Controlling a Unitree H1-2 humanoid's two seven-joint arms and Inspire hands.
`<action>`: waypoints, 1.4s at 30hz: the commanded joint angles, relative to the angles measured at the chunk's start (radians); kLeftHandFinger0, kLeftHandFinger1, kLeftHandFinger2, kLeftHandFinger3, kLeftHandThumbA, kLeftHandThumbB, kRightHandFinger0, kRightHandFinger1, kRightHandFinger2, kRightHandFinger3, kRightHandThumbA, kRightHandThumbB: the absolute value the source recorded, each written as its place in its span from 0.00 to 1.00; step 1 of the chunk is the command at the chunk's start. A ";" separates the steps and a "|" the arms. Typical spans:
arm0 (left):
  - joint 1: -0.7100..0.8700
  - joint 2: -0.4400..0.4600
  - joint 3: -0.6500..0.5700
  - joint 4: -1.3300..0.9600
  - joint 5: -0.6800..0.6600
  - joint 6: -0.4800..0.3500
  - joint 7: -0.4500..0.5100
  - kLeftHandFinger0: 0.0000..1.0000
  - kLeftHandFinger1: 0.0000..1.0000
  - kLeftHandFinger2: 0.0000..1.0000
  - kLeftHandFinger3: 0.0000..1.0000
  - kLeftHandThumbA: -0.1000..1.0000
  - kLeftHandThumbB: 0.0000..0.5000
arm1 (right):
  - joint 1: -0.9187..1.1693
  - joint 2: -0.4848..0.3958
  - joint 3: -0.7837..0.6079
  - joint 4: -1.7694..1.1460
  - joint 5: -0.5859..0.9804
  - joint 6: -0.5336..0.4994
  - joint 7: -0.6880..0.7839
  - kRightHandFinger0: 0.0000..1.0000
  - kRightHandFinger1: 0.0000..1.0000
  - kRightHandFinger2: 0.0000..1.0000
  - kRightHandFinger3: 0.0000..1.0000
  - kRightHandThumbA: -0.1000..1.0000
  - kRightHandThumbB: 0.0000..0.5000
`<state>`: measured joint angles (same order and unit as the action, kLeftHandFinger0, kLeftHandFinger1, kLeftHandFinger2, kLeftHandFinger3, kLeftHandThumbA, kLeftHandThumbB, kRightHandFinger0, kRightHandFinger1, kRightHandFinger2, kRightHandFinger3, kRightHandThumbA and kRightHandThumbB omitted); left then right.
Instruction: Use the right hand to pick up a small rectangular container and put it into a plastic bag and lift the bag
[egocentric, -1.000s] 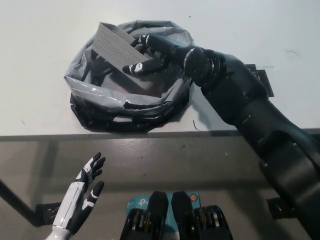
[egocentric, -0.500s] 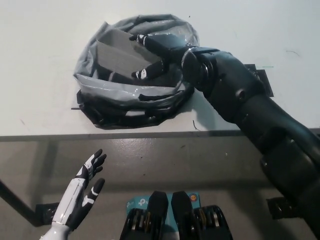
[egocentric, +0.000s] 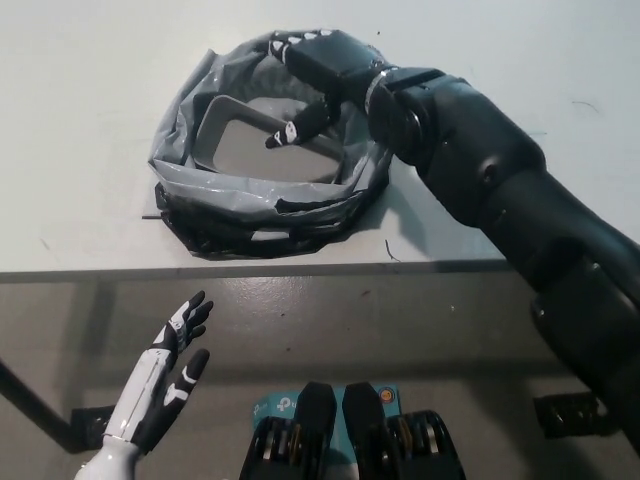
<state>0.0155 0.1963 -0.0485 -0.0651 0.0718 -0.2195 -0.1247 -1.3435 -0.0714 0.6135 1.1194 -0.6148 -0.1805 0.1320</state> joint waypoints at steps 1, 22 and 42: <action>-0.014 0.013 0.005 -0.039 -0.016 0.005 -0.013 1.00 1.00 1.00 1.00 0.92 0.51 | -0.105 -0.031 -0.057 -0.046 0.019 -0.065 -0.069 1.00 1.00 1.00 1.00 0.99 1.00; 0.011 0.007 -0.001 -0.039 0.011 -0.015 -0.002 1.00 1.00 1.00 1.00 0.95 0.48 | -0.095 -0.085 -0.166 0.103 0.027 -0.021 -0.146 1.00 1.00 1.00 1.00 0.89 0.93; 0.037 0.001 -0.006 -0.039 0.005 -0.018 -0.005 1.00 1.00 1.00 1.00 0.93 0.51 | -0.034 -0.054 -0.201 0.243 0.078 0.088 -0.119 1.00 1.00 1.00 1.00 0.95 1.00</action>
<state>0.0526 0.1954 -0.0505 -0.0687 0.0775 -0.2149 -0.1243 -1.3388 -0.1312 0.4447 1.3607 -0.5852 -0.1323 0.0148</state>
